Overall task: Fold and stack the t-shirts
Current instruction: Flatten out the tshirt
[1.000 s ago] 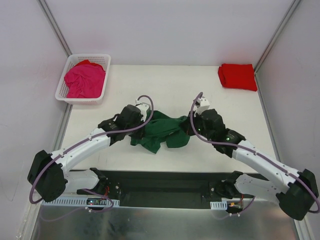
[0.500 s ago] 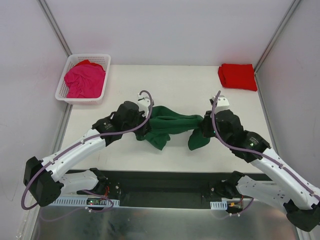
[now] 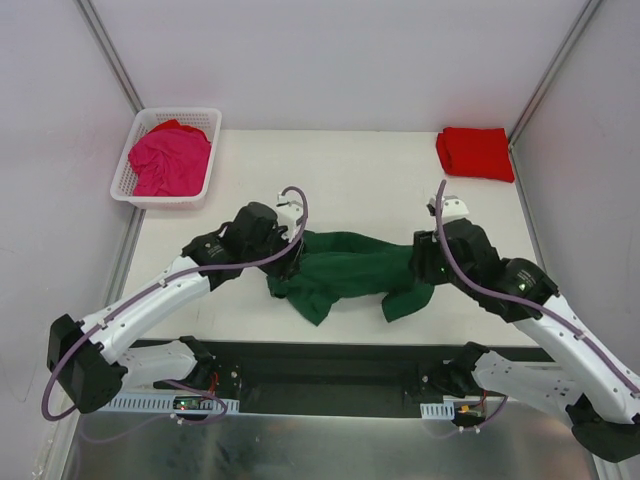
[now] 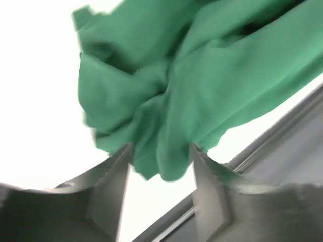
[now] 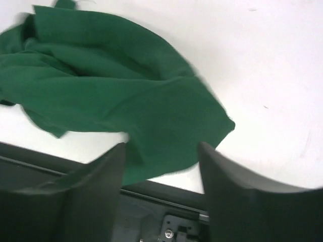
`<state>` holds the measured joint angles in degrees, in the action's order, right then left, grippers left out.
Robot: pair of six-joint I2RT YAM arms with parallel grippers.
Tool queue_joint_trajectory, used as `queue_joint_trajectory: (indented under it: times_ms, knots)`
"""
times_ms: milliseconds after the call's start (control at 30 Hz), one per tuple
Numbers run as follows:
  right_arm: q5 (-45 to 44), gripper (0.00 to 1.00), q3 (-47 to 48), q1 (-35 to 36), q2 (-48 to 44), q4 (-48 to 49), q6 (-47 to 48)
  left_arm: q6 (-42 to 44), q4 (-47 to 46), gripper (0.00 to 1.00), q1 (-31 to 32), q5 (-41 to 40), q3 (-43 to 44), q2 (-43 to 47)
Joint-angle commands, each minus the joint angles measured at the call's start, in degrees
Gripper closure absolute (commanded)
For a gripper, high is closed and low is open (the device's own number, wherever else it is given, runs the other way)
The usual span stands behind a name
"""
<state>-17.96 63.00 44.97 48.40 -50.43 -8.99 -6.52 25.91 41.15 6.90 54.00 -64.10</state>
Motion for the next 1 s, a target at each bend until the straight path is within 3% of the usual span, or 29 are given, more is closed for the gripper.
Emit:
queue_joint_trajectory:
  times_ms: [0, 33, 100, 200, 633, 867, 967]
  knots:
    - [-8.2, 0.24, -3.5, -0.8, 1.2, -4.5, 2.6, 2.0, 7.0, 0.38, -1.0, -9.8, 2.3, -5.2]
    - [-8.7, 0.12, -4.4, -0.8, 1.4, -2.8, 2.6, 1.9, 7.1, 0.34, -1.0, -11.1, 2.9, -7.3]
    - [-8.6, 0.02, -6.0, -0.8, 2.3, -1.3, 2.0, 1.3, 7.2, 0.23, -0.9, -12.1, 4.4, -8.7]
    - [-8.9, 0.04, -6.8, -0.8, 2.8, 0.2, 0.9, 1.0, 7.0, 0.14, -0.5, -13.1, 5.9, -9.9]
    - [-5.8, 0.04, -14.6, -0.8, 1.6, 3.4, -4.1, -2.6, 2.5, 0.14, 7.3, -10.4, 5.7, -7.4]
    - [-8.0, 0.04, -14.4, -0.7, -0.9, 2.4, -5.2, -5.9, -3.7, 0.27, 14.7, -8.7, 7.6, -13.5]
    - [-8.8, 0.04, -14.5, -0.7, -2.4, 1.7, -5.8, -6.9, -6.2, 0.56, 16.3, -8.1, 8.1, -17.9]
